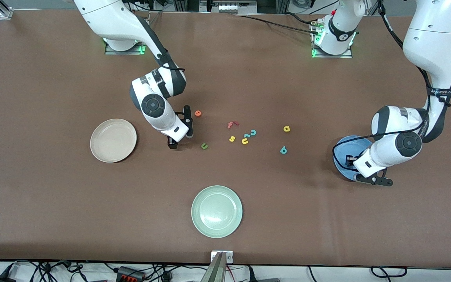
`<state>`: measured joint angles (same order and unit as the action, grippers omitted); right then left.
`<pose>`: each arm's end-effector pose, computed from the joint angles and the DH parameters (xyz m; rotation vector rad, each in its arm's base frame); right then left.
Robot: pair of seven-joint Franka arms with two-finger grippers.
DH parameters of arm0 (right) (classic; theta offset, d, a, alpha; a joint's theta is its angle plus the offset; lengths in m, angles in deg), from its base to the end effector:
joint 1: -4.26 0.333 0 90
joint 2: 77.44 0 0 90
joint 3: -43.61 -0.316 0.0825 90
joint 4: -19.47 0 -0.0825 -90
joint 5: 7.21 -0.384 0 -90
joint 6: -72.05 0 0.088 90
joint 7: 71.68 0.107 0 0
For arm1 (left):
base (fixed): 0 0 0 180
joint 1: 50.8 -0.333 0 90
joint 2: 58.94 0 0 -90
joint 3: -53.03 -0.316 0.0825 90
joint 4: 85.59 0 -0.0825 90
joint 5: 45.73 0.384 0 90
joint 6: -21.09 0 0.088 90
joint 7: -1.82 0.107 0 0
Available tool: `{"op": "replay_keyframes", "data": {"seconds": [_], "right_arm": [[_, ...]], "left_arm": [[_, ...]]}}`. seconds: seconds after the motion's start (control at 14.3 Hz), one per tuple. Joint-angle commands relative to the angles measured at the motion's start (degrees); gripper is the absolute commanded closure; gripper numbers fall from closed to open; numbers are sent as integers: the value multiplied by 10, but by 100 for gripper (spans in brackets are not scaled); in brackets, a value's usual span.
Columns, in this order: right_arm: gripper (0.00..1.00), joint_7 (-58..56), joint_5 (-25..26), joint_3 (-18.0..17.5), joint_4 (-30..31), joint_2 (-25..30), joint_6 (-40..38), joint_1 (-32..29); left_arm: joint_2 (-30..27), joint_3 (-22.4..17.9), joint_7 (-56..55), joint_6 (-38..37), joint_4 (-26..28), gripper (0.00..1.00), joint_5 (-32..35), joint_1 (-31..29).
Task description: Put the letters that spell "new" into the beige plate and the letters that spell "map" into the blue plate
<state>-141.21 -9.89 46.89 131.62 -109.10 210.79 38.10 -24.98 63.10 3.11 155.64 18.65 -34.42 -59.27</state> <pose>0.5229 0.3098 0.1836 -2.0325 -2.3551 0.1285 0.6445 -0.0081 0.2105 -3.0915 0.2570 0.0771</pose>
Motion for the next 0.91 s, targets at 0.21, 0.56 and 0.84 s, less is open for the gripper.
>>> {"op": "replay_keyframes", "data": {"seconds": [0.21,0.56,0.84], "right_arm": [[10,-4,8,6,27,14,31,8],[26,-3,9,7,27,3,49,7],[35,-1,10,7,27,2,49,8]], "left_arm": [[-26,104,-52,-71,-18,0,10,4],[-10,116,-65,-71,-24,0,11,100],[36,114,-59,-5,-16,2,18,125]]}}
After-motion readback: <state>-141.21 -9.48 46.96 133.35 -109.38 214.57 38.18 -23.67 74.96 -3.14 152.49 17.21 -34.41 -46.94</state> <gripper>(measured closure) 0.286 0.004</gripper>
